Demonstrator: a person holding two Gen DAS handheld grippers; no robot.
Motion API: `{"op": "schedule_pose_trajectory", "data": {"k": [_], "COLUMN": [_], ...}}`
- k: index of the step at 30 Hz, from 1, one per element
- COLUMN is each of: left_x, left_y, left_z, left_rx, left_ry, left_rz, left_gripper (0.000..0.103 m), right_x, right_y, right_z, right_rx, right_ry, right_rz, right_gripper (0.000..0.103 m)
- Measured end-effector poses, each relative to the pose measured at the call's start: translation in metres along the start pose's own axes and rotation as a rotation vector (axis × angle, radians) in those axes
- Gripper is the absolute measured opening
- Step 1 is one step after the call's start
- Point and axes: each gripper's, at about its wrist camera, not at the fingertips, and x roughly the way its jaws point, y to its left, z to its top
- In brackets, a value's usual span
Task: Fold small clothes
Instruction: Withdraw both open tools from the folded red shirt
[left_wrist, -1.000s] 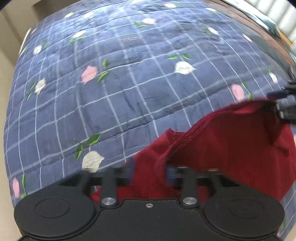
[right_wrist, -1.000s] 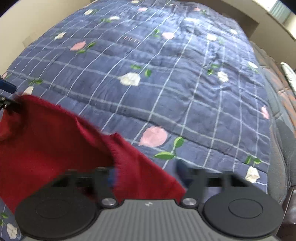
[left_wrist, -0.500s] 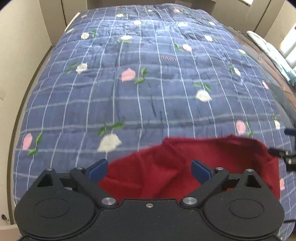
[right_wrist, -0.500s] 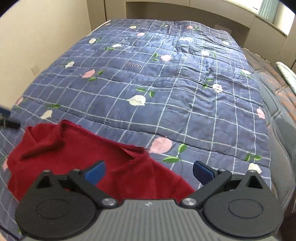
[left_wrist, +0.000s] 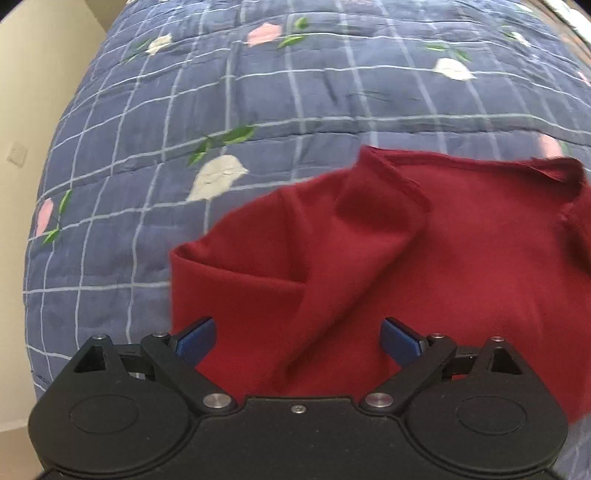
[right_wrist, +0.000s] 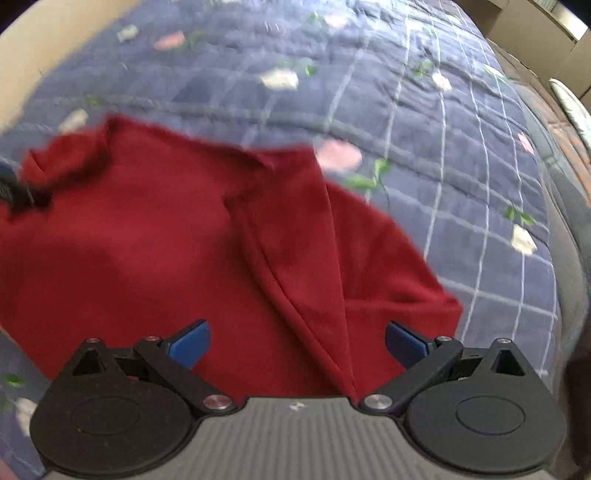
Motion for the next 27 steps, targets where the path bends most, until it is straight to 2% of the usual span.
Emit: {"op": "schedule_pose_trajectory", "data": {"k": [3, 7, 11, 15, 20, 27], "left_x": [0.004, 0.010, 0.012, -0.004, -0.034, -0.078], "left_y": [0.013, 0.033, 0.057, 0.080, 0.094, 0.081], "left_z": [0.011, 0.024, 0.033, 0.032, 0.012, -0.040], "left_rx": [-0.023, -0.047, -0.084, -0.161, -0.247, -0.382], "left_ry": [-0.017, -0.044, -0.059, -0.100, -0.139, -0.149], "left_rz": [0.039, 0.088, 0.157, 0.156, 0.138, 0.054], "left_gripper": [0.096, 0.096, 0.096, 0.096, 0.100, 0.102], "right_x": [0.006, 0.002, -0.016, -0.028, -0.045, -0.094], "right_y": [-0.012, -0.046, -0.087, -0.111, -0.096, -0.041], "right_z": [0.004, 0.016, 0.019, 0.017, -0.009, -0.075], "right_rx": [0.070, 0.186, 0.359, 0.451, 0.489, 0.508], "right_ry": [-0.022, -0.089, -0.175, -0.192, -0.191, -0.215], "right_rz": [-0.073, -0.232, -0.242, -0.276, -0.233, -0.053], "right_gripper": [0.103, 0.103, 0.103, 0.103, 0.103, 0.103]}}
